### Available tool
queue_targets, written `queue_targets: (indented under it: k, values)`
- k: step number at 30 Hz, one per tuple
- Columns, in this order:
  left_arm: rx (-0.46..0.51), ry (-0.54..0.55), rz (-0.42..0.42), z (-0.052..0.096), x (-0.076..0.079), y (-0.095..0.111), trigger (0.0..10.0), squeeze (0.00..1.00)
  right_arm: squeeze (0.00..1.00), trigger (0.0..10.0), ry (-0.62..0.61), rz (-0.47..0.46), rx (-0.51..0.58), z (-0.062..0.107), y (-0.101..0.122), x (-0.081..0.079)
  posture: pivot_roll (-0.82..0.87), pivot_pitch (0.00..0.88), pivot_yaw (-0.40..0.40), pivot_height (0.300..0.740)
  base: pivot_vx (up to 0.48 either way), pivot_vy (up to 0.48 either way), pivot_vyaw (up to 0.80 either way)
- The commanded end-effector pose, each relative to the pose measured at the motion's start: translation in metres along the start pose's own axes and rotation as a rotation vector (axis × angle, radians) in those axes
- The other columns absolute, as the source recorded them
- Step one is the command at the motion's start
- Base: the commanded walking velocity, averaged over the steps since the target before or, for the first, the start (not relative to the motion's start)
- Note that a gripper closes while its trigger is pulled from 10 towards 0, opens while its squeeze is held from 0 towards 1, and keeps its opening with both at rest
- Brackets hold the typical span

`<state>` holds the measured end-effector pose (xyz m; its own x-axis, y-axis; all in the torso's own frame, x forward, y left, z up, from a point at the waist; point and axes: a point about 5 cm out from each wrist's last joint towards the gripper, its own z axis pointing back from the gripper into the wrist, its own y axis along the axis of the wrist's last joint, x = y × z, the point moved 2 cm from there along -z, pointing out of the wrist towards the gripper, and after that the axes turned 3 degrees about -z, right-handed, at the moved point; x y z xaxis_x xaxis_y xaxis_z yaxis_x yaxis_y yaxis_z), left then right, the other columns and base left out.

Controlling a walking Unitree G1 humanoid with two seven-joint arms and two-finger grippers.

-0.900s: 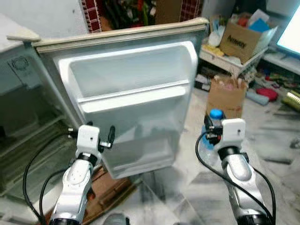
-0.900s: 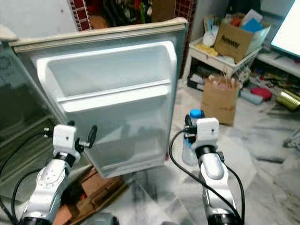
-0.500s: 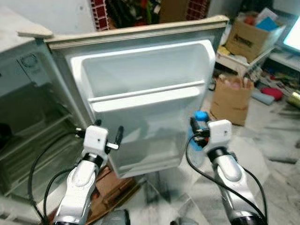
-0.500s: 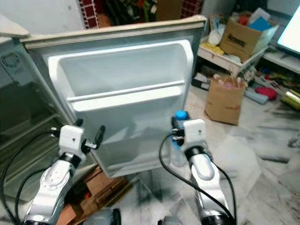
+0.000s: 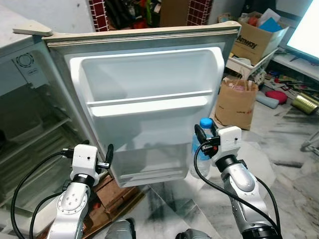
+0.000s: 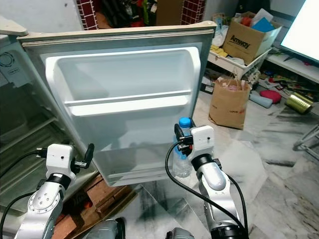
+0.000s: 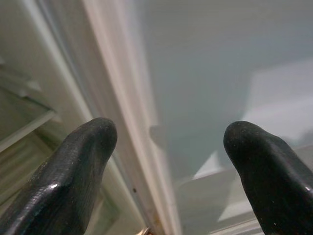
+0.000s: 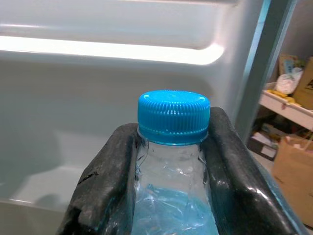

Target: Restocking fridge

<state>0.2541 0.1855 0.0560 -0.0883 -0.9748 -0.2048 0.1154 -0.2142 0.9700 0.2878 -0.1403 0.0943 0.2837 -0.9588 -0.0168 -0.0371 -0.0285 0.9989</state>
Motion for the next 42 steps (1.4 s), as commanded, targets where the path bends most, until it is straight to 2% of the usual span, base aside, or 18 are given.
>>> queue_targets:
  k: [1,3,5,19,33,42]
  values:
    - [-0.002,0.006,-0.007,-0.0008,-0.0022,0.0018,10.0,0.00,0.00,10.0,0.017,0.007,0.030,-0.0042,0.0091,-0.0012,0.06,0.090,-0.011,0.740,0.000,0.000,0.00]
    - [0.000,0.009,-0.019,-0.0012,-0.0033,0.0024,10.0,0.00,0.00,10.0,0.022,0.007,0.029,-0.0045,0.0090,-0.0017,0.06,0.091,-0.011,0.740,0.000,0.000,0.00]
    - [0.022,0.001,-0.069,-0.0019,-0.0036,0.0061,10.0,0.00,0.00,10.0,0.023,0.012,0.024,-0.0052,0.0080,-0.0010,0.06,0.094,-0.011,0.740,0.000,0.000,0.00]
    - [-0.025,0.046,-0.027,0.0062,-0.0065,-0.0017,10.0,0.00,0.00,10.0,0.029,0.009,0.041,-0.0077,0.0100,-0.0023,0.07,0.098,-0.010,0.740,0.000,0.000,0.00]
    - [-0.021,0.035,-0.024,0.0029,-0.0062,0.0019,10.0,0.00,0.00,10.0,0.032,0.004,0.046,-0.0086,0.0105,-0.0036,0.07,0.093,-0.008,0.646,0.000,0.000,0.00]
    - [-0.017,0.049,-0.021,0.0014,-0.0089,0.0046,10.0,0.00,0.00,10.0,0.035,-0.003,0.057,-0.0090,0.0118,-0.0047,0.07,0.098,-0.005,0.611,0.000,0.000,0.00]
